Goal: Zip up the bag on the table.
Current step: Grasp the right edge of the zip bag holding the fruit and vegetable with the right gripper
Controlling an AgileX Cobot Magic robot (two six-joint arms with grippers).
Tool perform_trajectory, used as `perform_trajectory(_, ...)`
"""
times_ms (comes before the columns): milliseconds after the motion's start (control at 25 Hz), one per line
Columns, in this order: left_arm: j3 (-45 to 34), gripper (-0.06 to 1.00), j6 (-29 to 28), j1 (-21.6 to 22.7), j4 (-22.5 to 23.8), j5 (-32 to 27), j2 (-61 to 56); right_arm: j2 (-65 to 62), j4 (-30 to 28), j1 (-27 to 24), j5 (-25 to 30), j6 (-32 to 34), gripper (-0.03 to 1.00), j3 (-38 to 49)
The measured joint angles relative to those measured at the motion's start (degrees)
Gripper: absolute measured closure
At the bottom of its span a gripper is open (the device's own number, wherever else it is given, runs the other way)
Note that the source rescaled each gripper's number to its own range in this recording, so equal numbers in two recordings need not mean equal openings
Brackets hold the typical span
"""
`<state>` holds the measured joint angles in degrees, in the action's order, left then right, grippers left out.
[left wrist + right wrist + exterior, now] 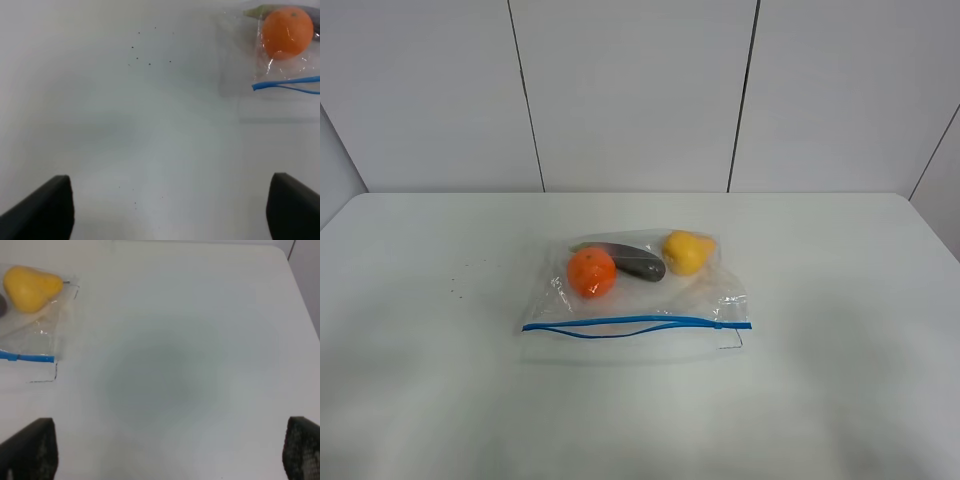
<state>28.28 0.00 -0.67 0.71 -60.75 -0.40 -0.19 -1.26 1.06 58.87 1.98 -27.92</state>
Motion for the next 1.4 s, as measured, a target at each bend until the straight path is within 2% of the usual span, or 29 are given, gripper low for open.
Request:
perform_trajectory(480,0.0,-0.06,0.0,0.0,0.0,0.0,0.0,3.2,0.0,0.0,0.0,0.0,-0.03,-0.1)
perform_trajectory(640,0.0,-0.06,0.0,0.0,0.0,0.0,0.0,15.0,0.9,0.0,0.1,-0.5,-0.03,-3.3)
perform_trajectory(920,0.0,-0.06,0.0,0.0,0.0,0.0,0.0,41.8,5.4,0.0,-0.1,-1.3,-0.03,-13.5)
perform_trajectory(1080,0.0,-0.06,0.0,0.0,0.0,0.0,0.0,56.8,6.0,0.0,-1.1,-1.5,-0.03,-19.6)
perform_trajectory(1280,0.0,-0.06,0.0,0.0,0.0,0.0,0.0,74.5,7.9,0.0,-1.7,-4.8,-0.03,-25.7)
perform_trajectory(1400,0.0,-0.06,0.3,0.0,0.0,0.0,0.0,82.8,13.6,0.0,-3.6,-10.2,-0.03,-27.9)
